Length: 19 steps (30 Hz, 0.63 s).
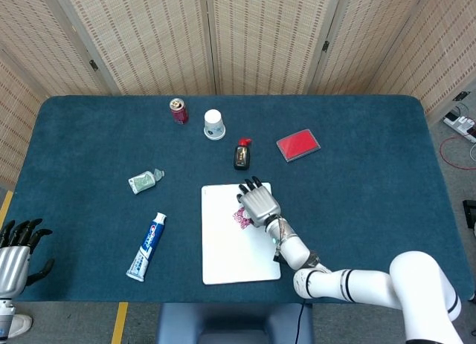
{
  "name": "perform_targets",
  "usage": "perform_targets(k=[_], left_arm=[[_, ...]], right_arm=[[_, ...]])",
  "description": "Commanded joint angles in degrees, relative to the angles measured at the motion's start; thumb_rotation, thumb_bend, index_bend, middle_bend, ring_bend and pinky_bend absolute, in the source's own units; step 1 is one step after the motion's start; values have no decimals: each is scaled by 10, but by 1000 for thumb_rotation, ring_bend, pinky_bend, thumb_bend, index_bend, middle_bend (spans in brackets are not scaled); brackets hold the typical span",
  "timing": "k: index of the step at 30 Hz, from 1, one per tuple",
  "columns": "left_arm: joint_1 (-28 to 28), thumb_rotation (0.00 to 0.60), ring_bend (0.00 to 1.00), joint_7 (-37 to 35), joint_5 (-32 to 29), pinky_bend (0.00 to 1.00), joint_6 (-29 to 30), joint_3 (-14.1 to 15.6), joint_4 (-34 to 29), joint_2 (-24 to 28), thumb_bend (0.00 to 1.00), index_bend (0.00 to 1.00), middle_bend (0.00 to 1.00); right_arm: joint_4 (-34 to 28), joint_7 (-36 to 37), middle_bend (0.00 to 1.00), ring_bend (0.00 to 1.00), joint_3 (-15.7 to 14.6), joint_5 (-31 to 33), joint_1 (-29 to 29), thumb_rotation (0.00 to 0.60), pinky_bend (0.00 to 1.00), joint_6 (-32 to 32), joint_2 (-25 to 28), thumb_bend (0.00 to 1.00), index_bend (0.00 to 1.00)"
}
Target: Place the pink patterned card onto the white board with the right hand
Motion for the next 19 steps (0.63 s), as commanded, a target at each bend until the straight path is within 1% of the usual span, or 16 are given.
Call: perform_targets(k=[1,3,5,9,14,19], left_arm=[[1,600,142,-3,3,0,4,0,-1,0,340,309,169],[2,600,141,-6,4,0,6,0,1,0,340,309,169],[2,600,142,-7,1,0,4,-1,2,1,340,309,169],[1,600,142,-7,-3,0,1,-2,3,1,340,309,169],[-1,600,142,-2,-2,0,2,-5,-1,0,340,305,169],[-3,600,142,6,1,0,4,-6,-11,-1,340,300,169]], right_arm=[[-24,26,107,14,-5,-21,-15,600,0,18,24,338,125],[-53,60,105,21,-8,-53,-38,600,0,39,51,338,110],[-86,83,105,30,-18,-87,-61,600,0,66,82,338,109],[-153,119,112,49,-56,-172,-127,600,0,151,157,339,114],[-193,175,119,55,-109,-277,-218,600,0,262,236,338,137],[-217,227,119,54,-150,-344,-300,600,0,351,291,338,138]])
